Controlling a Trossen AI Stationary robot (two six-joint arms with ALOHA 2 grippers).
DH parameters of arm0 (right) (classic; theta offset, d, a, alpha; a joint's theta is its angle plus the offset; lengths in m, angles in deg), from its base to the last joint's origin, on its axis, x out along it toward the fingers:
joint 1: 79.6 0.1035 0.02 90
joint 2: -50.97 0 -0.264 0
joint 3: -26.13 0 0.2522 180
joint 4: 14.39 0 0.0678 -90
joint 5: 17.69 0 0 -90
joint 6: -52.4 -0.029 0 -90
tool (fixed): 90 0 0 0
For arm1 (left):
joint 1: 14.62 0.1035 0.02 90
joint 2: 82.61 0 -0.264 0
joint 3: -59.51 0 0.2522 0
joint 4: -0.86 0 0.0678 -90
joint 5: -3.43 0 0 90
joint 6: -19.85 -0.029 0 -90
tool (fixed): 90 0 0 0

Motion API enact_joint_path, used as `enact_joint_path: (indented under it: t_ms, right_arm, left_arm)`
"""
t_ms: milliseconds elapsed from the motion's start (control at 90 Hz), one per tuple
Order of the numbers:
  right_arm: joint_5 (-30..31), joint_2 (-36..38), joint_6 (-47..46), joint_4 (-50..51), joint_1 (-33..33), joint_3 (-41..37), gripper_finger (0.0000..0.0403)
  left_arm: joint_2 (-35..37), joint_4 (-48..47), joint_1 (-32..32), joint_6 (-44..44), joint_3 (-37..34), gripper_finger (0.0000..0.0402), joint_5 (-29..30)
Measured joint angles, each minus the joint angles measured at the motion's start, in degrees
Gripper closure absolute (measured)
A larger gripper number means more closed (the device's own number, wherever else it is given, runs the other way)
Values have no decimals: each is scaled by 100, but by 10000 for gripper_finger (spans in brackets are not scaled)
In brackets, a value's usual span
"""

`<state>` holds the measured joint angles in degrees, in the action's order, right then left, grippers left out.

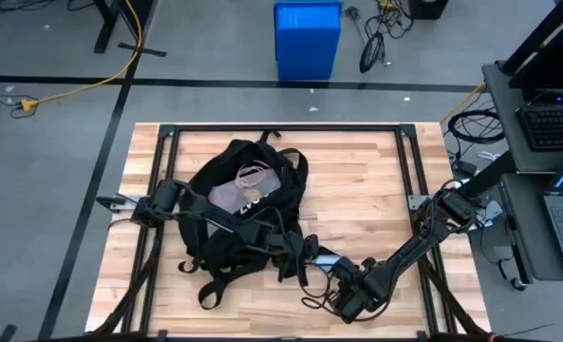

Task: Unpack backpack
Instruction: Put the cellphone into the black backpack

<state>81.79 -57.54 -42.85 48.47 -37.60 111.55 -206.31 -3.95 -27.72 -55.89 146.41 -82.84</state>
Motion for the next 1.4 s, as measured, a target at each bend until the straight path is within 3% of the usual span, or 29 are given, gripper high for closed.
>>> enact_joint_path:
  t_ms: [644, 1400]
  right_arm:
    - [-525, -98, 429, -91, -4, -7, 403]
    - [-682, -94, 595, 952, -304, -286, 403]
  left_arm:
    - [0, 79, 0, 33, -4, 249, -30]
    - [0, 144, 4, 25, -9, 249, -135]
